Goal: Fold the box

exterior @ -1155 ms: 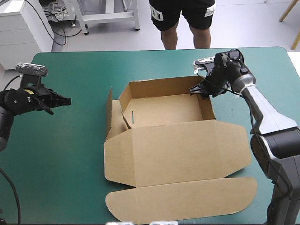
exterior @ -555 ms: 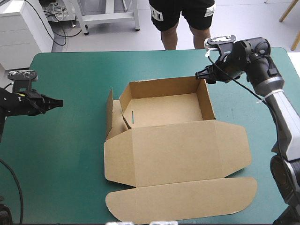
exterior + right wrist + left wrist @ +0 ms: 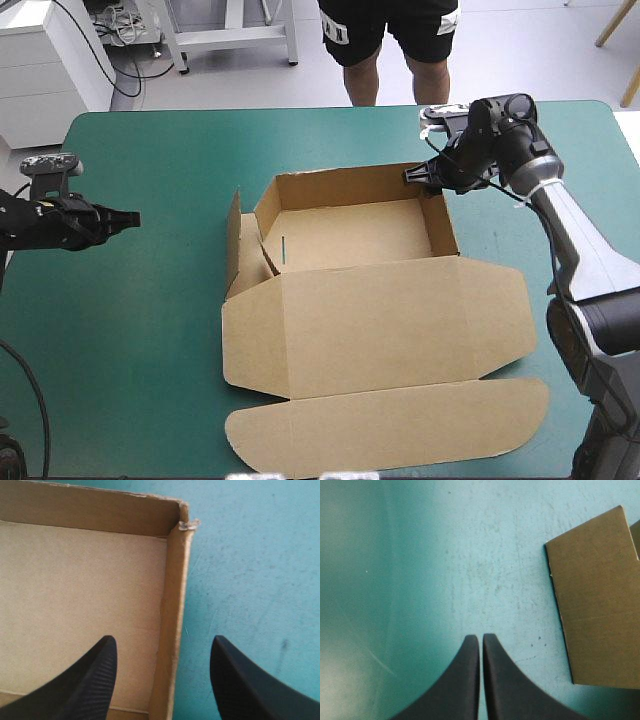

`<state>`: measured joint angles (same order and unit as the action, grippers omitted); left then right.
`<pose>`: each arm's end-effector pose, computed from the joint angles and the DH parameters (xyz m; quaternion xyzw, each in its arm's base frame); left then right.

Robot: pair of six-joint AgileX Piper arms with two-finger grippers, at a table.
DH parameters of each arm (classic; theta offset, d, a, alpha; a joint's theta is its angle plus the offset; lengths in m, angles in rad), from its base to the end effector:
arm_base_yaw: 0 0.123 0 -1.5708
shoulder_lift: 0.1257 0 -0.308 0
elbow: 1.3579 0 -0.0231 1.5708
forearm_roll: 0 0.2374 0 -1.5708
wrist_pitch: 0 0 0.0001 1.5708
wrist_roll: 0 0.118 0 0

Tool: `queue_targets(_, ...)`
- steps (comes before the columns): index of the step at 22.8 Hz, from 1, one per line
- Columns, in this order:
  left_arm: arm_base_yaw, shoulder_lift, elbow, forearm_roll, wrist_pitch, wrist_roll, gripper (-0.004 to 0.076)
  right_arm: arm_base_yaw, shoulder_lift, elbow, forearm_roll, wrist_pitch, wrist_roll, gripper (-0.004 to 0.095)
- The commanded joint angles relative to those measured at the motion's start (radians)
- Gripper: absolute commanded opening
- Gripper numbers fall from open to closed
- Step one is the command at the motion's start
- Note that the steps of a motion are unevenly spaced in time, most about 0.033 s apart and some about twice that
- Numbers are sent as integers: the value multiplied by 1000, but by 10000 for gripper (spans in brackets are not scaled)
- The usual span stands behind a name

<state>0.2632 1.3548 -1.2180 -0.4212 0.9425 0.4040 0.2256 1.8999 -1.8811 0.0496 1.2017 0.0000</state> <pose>0.2760 0.0339 0.3505 -0.0034 0.9398 -0.0949 0.3282 0.4086 0.0994 0.3322 -0.1062 0.9701 0.0488 0.2128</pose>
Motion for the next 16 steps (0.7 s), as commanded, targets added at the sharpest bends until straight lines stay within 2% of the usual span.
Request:
queue_targets(1, 1, -27, -26, -39, -28, 2, 0, -2, -8, -23, 16, -32, 7, 511)
queue_targets(16, 1, -27, -26, -39, -34, 2, -8, -2, 49, -23, 4, -32, 9, 506)
